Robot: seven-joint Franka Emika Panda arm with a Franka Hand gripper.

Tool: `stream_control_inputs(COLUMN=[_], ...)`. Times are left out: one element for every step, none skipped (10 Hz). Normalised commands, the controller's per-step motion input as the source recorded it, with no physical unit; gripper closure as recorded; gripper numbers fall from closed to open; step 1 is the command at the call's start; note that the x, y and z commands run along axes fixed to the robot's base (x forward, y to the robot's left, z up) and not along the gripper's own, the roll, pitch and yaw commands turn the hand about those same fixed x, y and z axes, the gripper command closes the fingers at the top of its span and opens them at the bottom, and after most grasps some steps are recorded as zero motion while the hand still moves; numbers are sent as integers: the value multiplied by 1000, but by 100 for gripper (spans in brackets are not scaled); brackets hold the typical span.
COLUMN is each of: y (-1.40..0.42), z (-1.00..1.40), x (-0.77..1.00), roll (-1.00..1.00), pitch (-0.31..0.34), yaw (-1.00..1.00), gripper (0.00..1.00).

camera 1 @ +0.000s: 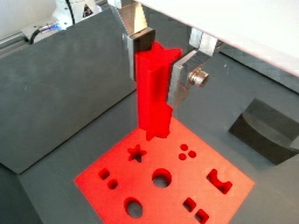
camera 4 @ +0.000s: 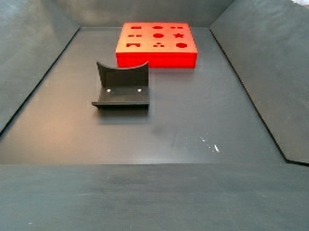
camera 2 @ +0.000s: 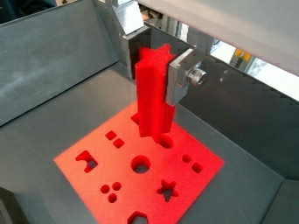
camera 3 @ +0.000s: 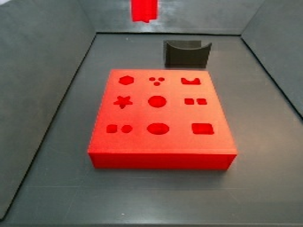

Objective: Insert the star object.

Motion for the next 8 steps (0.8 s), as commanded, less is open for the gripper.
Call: stream_control_inputs(y=[0,17,0,-143,-209,-243,-157,0], z=[-183,-600,-731,-714,-731,-749,-820,-703], x=[54,-80,-183,-291,-343,-306,-166,0], roll=[0,31,224,323,317,291,167,71], pitch=[0,-130,-117,-76,-94,-120,-179,-129], yaw=[-83,-111,-3,14,109,137,0,-140], gripper=[100,100,100,100,100,100,100,100])
